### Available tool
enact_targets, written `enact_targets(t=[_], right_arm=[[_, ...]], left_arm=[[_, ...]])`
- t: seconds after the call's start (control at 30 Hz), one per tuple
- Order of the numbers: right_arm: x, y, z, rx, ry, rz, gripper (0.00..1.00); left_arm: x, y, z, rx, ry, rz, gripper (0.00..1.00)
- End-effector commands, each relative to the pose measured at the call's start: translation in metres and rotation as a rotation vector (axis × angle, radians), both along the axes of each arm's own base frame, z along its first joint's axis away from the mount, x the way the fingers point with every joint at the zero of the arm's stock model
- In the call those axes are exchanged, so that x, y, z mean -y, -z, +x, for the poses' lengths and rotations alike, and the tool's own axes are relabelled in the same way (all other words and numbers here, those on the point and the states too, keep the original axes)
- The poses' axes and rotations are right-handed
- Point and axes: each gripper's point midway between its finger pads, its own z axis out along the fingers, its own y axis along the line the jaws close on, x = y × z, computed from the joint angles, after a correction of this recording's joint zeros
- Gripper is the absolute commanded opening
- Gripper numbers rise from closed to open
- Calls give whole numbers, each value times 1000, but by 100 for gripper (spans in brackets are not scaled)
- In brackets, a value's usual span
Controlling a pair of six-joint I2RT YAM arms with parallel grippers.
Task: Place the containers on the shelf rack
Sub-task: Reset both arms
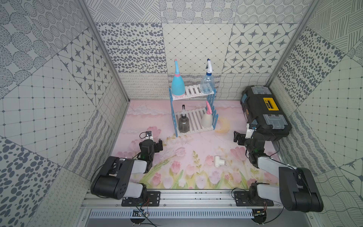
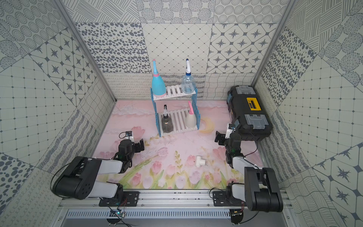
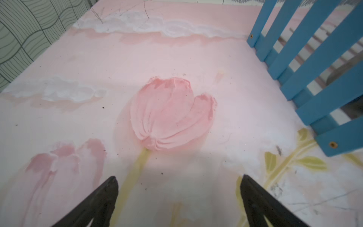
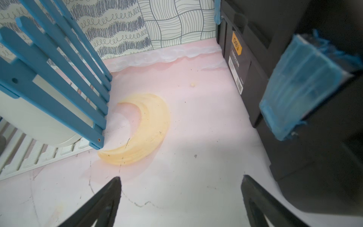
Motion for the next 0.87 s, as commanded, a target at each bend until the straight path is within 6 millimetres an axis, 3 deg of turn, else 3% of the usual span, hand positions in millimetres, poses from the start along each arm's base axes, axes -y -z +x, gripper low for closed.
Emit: enact_targets(t=[0.0, 0.1, 0.17, 0.27, 0.33, 0.47, 0.57, 0.83], right_arm=[[-8, -34, 21, 211, -54, -71, 97], [-15, -21, 27, 232, -92, -78, 97], [-13, -6, 26, 168, -81, -83, 97], [-18, -6, 36, 143, -94, -89, 97], [-8, -5, 41, 97, -38, -93, 97], [-6, -5, 40, 113, -25, -89, 97], [-6, -4, 40, 113, -24, -88, 97], [-6, -4, 40, 115, -24, -88, 97]], left_arm=[[17, -48, 33, 235, 109, 5, 99], [12, -34, 50, 112, 96, -3, 99], [3, -40, 52, 132, 89, -79, 99], [1, -39, 52, 128, 74, -84, 99], [1, -38, 51, 125, 78, -79, 99], [6, -38, 52, 119, 105, -79, 99], [21, -37, 54, 101, 198, -85, 99], [22, -36, 54, 99, 211, -95, 99]])
